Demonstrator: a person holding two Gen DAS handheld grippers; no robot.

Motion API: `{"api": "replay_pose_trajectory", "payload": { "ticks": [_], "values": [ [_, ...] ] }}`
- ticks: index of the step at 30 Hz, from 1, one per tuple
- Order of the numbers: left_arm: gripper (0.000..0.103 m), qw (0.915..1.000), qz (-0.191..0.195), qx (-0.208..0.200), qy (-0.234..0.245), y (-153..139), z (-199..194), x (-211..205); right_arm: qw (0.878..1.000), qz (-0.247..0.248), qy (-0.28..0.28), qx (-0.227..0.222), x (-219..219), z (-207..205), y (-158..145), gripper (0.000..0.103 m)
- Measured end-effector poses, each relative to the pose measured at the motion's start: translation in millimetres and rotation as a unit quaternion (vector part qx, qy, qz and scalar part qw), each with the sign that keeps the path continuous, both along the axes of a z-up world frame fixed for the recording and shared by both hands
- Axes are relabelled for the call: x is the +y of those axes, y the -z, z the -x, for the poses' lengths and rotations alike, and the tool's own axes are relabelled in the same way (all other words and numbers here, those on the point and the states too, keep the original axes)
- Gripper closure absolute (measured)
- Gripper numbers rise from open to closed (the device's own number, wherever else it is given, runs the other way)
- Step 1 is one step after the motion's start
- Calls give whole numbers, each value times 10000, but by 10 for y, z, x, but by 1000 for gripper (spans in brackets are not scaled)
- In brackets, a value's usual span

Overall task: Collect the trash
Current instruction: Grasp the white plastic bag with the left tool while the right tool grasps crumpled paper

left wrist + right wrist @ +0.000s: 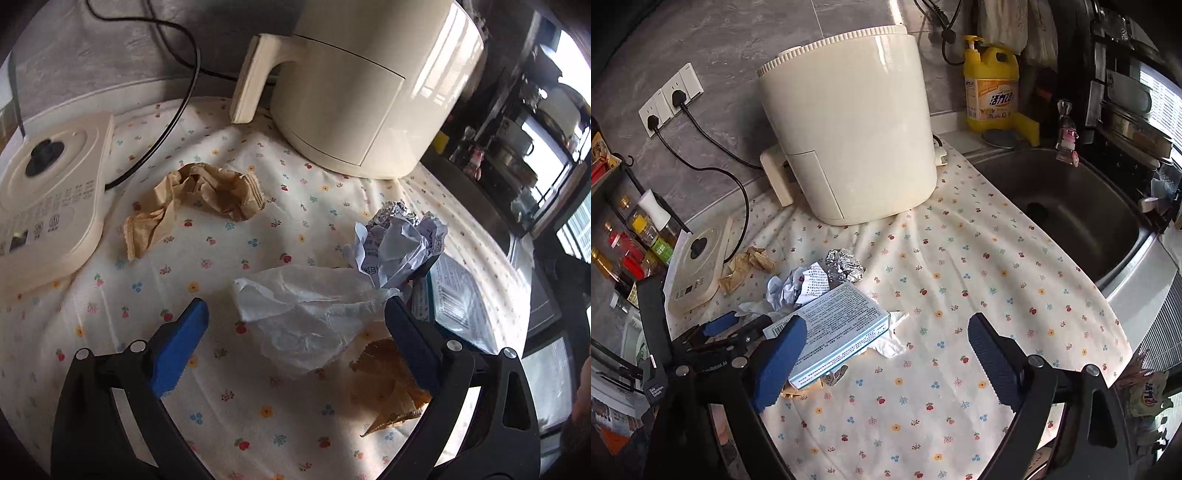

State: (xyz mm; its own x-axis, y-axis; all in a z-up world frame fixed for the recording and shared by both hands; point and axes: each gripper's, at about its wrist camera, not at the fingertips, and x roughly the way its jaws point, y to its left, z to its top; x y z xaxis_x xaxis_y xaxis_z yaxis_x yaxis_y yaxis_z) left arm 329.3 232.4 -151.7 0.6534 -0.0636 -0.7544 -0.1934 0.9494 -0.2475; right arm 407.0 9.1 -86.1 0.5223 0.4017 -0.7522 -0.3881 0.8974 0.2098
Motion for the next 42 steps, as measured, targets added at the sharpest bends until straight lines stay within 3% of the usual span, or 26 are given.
{"api": "replay_pose_trajectory", "payload": {
  "ticks": [4,6,8,11,17,24,28,32,33,35,37,42],
  "values": [
    [10,9990,-216,73,372,25,-85,-68,9999,34,82,57,28,-67,22,16],
    [32,9985,-242,163,461,51,-115,-65,10000,55,39,65,83,-88,24,16],
    [67,9984,-329,218,413,62,-110,-34,9999,79,-59,56,164,-101,21,16],
    [98,9993,-12,178,340,51,-54,116,9996,98,-252,62,310,-120,18,21],
    [99,9996,222,-177,-85,-102,191,400,9973,211,-692,150,677,-172,61,35],
    [99,9967,375,-350,-631,-159,464,738,9910,505,-1219,209,1140,-185,176,37],
    [99,9956,402,-370,-767,-142,537,827,9882,765,-1295,302,1365,-259,333,22],
    [99,9950,424,-374,-819,-126,575,861,9840,1037,-1417,312,1584,-326,488,16],
    [99,9950,422,-372,-825,-123,579,854,9824,1146,-1447,294,1631,-339,528,18],
    [99,9951,409,-388,-809,-132,592,852,9817,1202,-1419,407,1658,-377,577,58],
    [99,9952,385,-454,-772,-168,614,843,9863,870,-1322,459,1591,-389,511,61],
    [99,9944,459,-593,-743,-253,652,813,9878,574,-1435,212,1454,-249,243,65]
  ]
}}
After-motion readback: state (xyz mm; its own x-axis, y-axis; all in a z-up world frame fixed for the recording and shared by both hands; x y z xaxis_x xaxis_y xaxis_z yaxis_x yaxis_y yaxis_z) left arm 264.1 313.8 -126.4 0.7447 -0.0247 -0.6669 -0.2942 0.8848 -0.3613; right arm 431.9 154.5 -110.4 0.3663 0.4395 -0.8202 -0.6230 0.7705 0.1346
